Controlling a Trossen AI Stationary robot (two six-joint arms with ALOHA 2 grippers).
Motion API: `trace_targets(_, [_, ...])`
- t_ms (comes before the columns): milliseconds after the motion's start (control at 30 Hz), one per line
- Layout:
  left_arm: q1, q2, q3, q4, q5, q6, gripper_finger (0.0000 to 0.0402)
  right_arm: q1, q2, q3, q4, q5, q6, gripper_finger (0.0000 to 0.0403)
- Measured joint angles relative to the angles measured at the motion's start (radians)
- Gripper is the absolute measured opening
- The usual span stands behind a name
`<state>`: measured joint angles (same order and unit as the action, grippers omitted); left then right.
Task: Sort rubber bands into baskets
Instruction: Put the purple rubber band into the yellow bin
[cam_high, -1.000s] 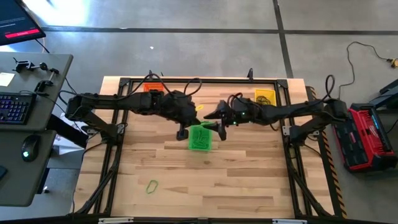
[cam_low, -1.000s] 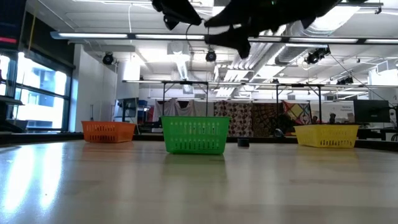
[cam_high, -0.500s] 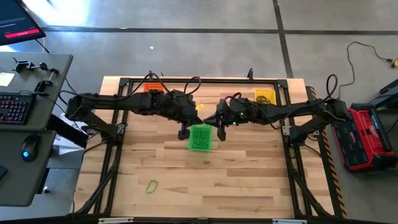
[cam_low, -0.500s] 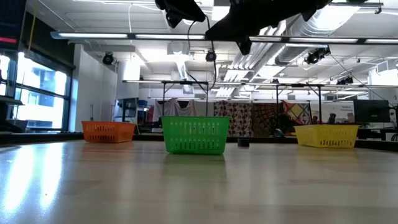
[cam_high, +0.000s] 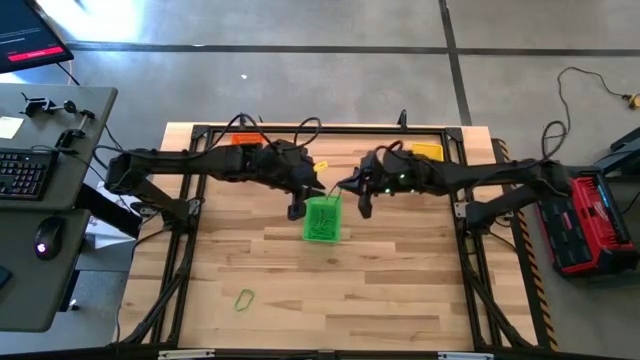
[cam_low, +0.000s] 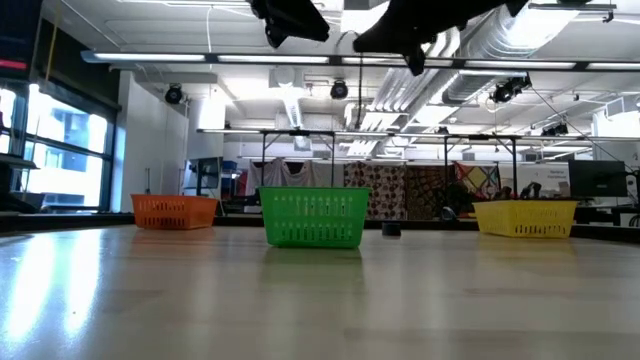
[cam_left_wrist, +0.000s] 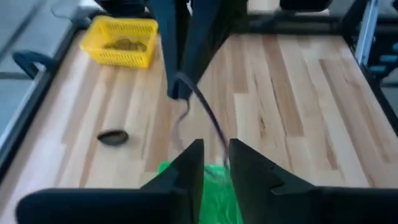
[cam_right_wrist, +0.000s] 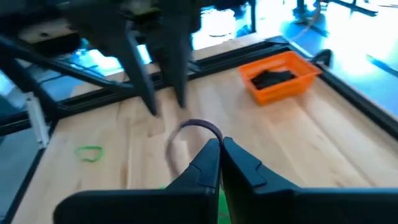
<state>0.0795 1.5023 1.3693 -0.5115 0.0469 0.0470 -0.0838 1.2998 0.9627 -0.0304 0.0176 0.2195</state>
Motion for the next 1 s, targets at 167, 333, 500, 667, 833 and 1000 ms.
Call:
trace_targets(167, [0.005, -0.012, 0.0, 0.106, -0.004, 0.007, 0.0091, -0.049, -0.099, 0.0, -0.129, 0.048, -0.001, 0.0001])
trace_targets(333, [0.019, -0.011, 0.0, 0.181, 0.03, 0.008, 0.0097, -0.096, -0.197, 0.0, -0.276, 0.149, 0.0, 0.0])
trace_targets(500, [0.03, -0.011, -0.025, 0.25, 0.045, -0.019, 0.0096, -0.151, -0.297, 0.0, -0.436, 0.295, 0.081, 0.0])
trace_targets(667, [0.042, -0.011, -0.112, 0.391, 0.102, -0.102, 0.0074, -0.214, -0.374, 0.0, -0.635, 0.434, 0.206, 0.0])
trace_targets(833, [0.043, -0.011, -0.183, 0.52, 0.103, -0.156, 0.0041, -0.276, -0.404, -0.001, -0.826, 0.537, 0.298, 0.0])
trace_targets(1000, [0.045, -0.011, -0.218, 0.616, 0.101, -0.18, 0.0015, -0.352, -0.398, -0.001, -0.949, 0.608, 0.364, 0.0])
